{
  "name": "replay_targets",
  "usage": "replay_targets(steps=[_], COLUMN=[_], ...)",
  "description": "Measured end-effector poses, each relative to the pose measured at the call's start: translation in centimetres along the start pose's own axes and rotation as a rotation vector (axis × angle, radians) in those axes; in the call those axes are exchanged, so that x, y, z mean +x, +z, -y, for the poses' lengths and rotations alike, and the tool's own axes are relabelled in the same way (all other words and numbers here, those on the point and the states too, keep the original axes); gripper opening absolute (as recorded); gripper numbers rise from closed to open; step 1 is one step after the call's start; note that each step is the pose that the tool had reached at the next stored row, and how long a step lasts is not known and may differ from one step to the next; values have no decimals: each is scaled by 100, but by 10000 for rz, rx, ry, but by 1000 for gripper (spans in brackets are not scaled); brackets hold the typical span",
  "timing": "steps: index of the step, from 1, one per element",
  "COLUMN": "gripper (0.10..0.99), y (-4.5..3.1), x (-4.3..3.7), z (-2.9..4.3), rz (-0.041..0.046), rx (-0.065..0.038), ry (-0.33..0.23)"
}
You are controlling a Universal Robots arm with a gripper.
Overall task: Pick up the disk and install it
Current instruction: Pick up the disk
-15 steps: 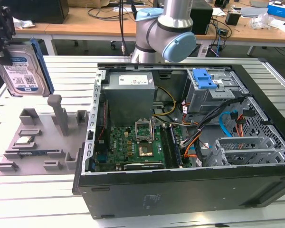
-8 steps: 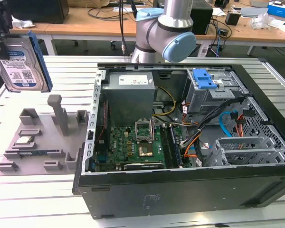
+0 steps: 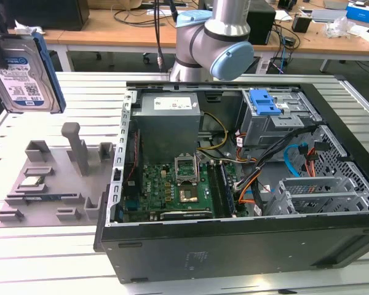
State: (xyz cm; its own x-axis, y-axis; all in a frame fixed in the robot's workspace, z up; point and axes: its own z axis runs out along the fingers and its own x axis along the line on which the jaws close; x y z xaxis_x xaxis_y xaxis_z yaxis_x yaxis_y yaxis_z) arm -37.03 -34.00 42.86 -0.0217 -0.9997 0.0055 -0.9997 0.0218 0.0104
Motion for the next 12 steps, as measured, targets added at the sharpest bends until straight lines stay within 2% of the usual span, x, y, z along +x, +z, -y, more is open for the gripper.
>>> replay_targets(steps=[12], gripper=[365], y=[-221], x=[1], z=[-2], rz=[1], rx=[0], ry=[0])
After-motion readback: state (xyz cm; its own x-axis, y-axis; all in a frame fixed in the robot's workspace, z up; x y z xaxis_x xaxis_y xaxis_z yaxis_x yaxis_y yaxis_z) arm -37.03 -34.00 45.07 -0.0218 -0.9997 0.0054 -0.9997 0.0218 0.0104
